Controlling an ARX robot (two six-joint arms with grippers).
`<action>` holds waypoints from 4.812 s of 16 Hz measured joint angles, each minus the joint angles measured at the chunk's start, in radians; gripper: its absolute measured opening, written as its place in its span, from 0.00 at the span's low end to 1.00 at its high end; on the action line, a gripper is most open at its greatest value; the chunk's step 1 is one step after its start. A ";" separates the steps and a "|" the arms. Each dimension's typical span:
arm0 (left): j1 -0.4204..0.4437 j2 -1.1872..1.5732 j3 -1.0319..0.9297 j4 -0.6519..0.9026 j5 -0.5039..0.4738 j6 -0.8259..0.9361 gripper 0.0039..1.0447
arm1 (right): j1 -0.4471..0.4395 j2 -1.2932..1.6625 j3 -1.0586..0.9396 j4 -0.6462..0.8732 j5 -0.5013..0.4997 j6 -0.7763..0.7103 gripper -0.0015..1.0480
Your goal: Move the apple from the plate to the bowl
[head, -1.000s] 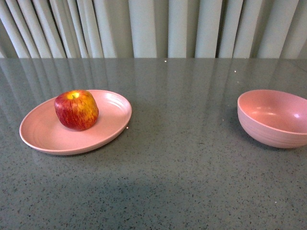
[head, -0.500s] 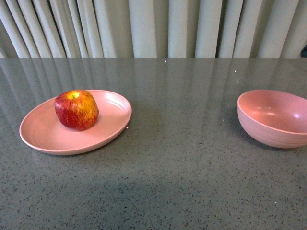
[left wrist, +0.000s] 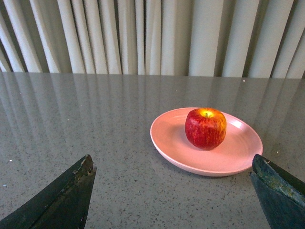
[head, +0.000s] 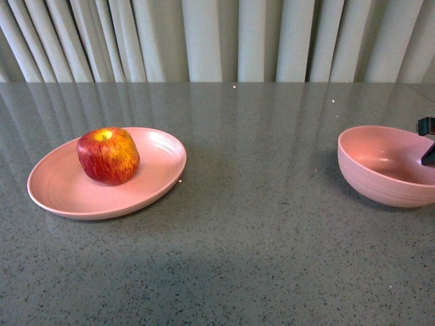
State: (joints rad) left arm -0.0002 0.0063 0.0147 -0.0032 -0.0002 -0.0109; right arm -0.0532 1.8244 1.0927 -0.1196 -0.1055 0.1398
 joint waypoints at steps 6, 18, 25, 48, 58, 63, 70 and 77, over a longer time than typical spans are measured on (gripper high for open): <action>0.000 0.000 0.000 0.000 0.000 0.000 0.94 | 0.000 -0.031 0.001 -0.008 -0.041 0.026 0.03; 0.000 0.000 0.000 0.000 0.000 0.000 0.94 | 0.355 -0.157 0.000 0.016 0.002 0.097 0.03; 0.000 0.000 0.000 0.000 0.000 0.000 0.94 | 0.431 0.060 0.109 -0.014 0.075 0.137 0.03; 0.000 0.000 0.000 0.000 0.000 0.000 0.94 | 0.326 -0.777 -0.455 0.335 0.156 0.145 0.94; 0.000 0.000 0.000 0.000 0.000 0.000 0.94 | 0.146 -1.529 -1.007 0.330 0.190 -0.120 0.10; 0.000 0.000 0.000 0.000 0.000 0.000 0.94 | 0.053 -1.609 -1.045 0.290 0.105 -0.133 0.02; 0.000 0.000 0.000 0.000 0.001 0.000 0.94 | 0.053 -1.820 -1.080 0.114 0.105 -0.134 0.02; 0.000 0.000 0.000 0.000 0.000 0.000 0.94 | 0.053 -1.820 -1.080 0.115 0.105 -0.134 0.14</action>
State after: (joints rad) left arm -0.0002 0.0063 0.0147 -0.0032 -0.0002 -0.0109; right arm -0.0002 0.0040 0.0128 -0.0044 -0.0006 0.0059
